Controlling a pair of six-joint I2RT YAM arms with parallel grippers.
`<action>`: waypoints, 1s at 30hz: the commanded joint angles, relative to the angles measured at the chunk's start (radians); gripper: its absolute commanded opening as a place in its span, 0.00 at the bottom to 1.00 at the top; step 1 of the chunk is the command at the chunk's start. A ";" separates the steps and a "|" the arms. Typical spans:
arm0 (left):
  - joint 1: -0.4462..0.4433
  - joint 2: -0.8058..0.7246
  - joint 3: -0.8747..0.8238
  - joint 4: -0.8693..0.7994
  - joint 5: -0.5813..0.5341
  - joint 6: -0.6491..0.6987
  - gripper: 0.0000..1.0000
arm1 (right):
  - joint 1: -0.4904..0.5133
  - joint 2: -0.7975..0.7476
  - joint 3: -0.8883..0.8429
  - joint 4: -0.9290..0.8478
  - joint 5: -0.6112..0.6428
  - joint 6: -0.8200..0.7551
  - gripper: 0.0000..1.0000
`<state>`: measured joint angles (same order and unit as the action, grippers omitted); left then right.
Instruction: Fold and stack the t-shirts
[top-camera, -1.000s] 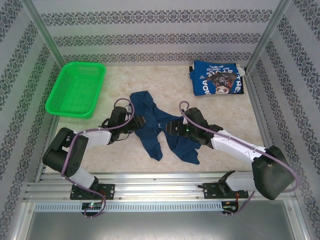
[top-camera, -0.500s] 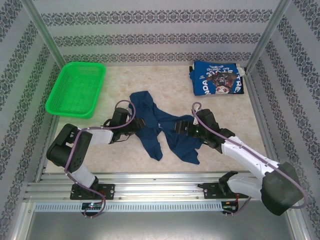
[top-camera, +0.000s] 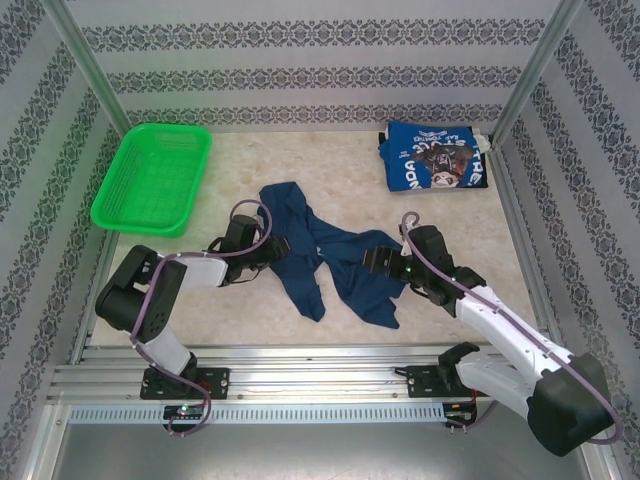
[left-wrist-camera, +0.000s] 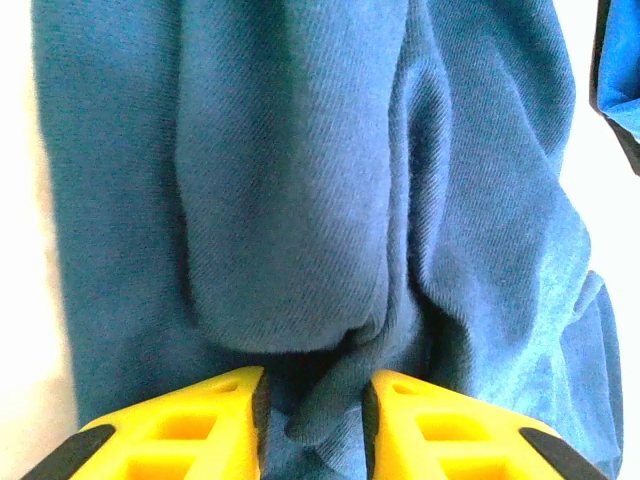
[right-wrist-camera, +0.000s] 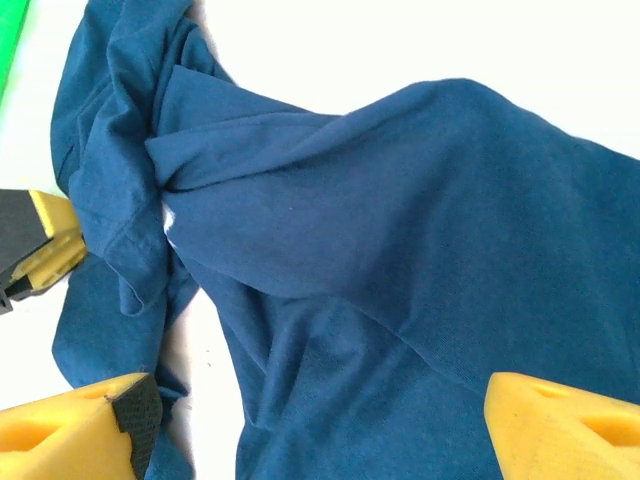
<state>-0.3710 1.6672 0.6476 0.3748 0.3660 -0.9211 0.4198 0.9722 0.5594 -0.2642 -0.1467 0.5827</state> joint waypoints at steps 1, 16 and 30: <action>0.000 0.017 0.033 0.110 0.034 -0.013 0.30 | -0.015 -0.055 -0.032 -0.077 -0.002 -0.017 0.85; 0.000 -0.165 0.082 0.021 0.111 0.019 0.02 | -0.252 -0.016 -0.077 -0.165 -0.037 0.020 0.82; 0.058 -0.335 0.073 -0.124 0.109 0.084 0.00 | -0.267 0.171 -0.078 0.051 -0.113 0.021 0.59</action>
<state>-0.3298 1.3598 0.7074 0.2962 0.4641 -0.8719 0.1589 1.1133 0.4725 -0.2749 -0.2432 0.6033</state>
